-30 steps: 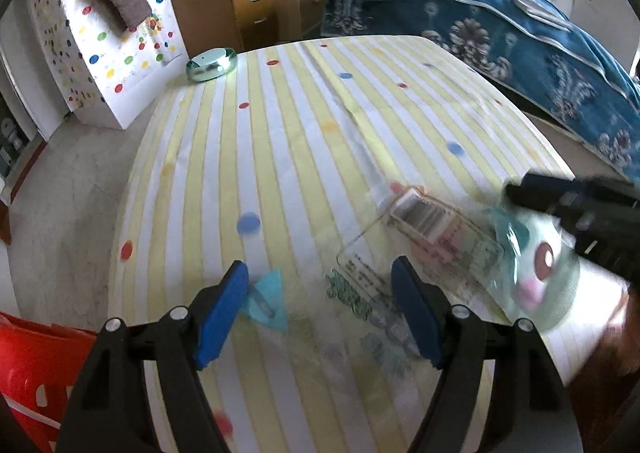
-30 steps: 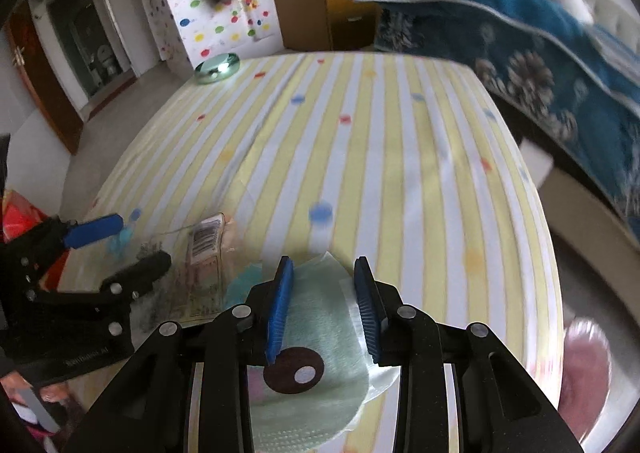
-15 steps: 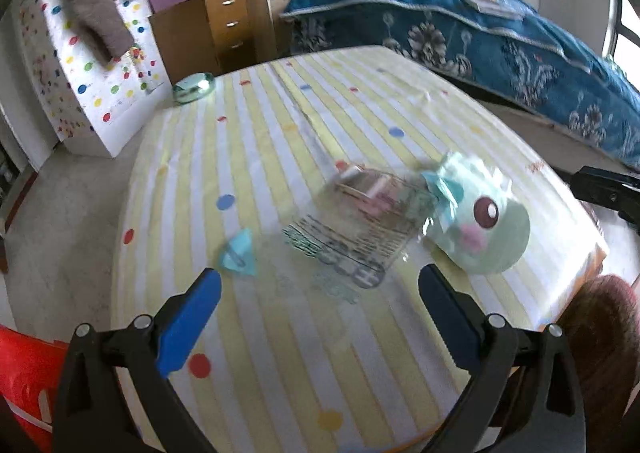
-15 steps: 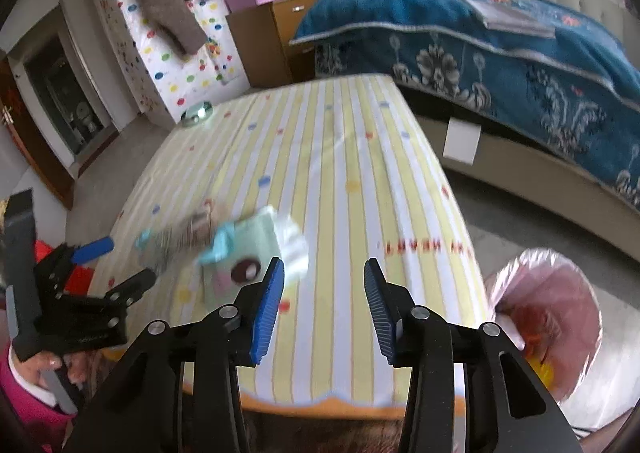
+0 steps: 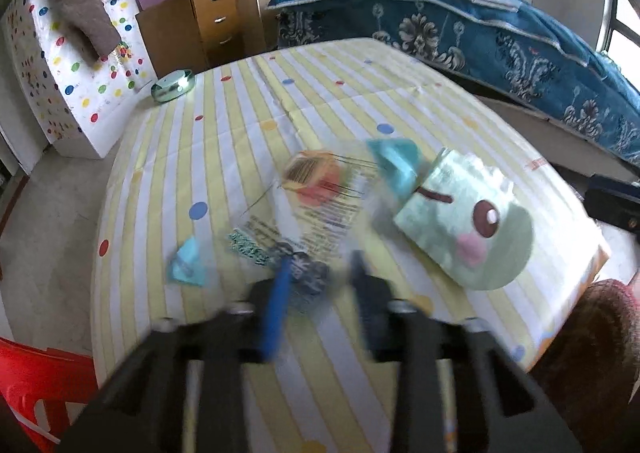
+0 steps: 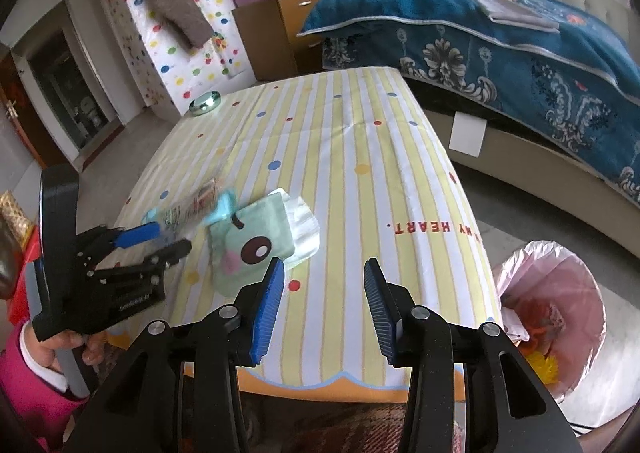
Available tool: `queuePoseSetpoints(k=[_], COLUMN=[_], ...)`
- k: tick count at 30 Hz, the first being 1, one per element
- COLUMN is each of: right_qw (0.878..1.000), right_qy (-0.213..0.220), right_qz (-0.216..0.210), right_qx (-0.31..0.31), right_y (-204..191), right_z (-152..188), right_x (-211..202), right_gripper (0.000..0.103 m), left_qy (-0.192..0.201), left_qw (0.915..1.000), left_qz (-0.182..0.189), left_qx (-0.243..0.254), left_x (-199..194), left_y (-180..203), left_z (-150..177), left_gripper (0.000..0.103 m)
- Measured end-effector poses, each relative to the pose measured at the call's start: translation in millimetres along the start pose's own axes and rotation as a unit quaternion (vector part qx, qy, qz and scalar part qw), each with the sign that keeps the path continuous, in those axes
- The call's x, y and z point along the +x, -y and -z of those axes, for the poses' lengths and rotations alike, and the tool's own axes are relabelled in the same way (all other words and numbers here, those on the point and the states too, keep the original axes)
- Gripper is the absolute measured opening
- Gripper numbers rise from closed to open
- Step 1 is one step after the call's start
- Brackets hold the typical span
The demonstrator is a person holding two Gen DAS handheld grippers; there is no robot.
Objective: Collect trash
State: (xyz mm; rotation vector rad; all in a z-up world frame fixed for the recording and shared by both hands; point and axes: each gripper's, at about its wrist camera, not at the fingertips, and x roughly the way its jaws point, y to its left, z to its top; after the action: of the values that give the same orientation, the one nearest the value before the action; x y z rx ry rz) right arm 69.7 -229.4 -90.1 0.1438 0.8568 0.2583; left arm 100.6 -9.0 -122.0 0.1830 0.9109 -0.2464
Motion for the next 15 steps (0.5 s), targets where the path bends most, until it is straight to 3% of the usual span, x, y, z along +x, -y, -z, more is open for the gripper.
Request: queuePoseSetpoints(k=[2,4,5,8,15], right_qw=[1.0,1.0,1.0,1.0,0.999], right_qy=[-0.003,-0.004,-0.004,-0.005,-0.023], right_qz=[-0.003,-0.004,-0.005,-0.006,-0.004], right_qx=[-0.005,-0.008,-0.01,-0.016,-0.028], right_y=[-5,-9,-11,-17,-30], right_z=[1,1,0,1,-6], right_x=[1,1,2,6,29], right_gripper=[0.043,0.043,0.043,0.06,0.061], left_qy=[0.01,0.026,0.034,0.062,0.086], left_qw=[0.9999,0.9993,0.999,0.9973,0.9953], left_qz=[0.008,0.015,0.016,0.022,0.035], left_qx=[-0.01,-0.022,-0.026,-0.033,-0.025], left_x=[-8,-23,-29,-51,-70], left_y=[-1,-3,-4,-5,6], left_z=[-1,-2,-3,-8,-16], left_gripper=[0.006,0.002,0.002,0.002,0.002])
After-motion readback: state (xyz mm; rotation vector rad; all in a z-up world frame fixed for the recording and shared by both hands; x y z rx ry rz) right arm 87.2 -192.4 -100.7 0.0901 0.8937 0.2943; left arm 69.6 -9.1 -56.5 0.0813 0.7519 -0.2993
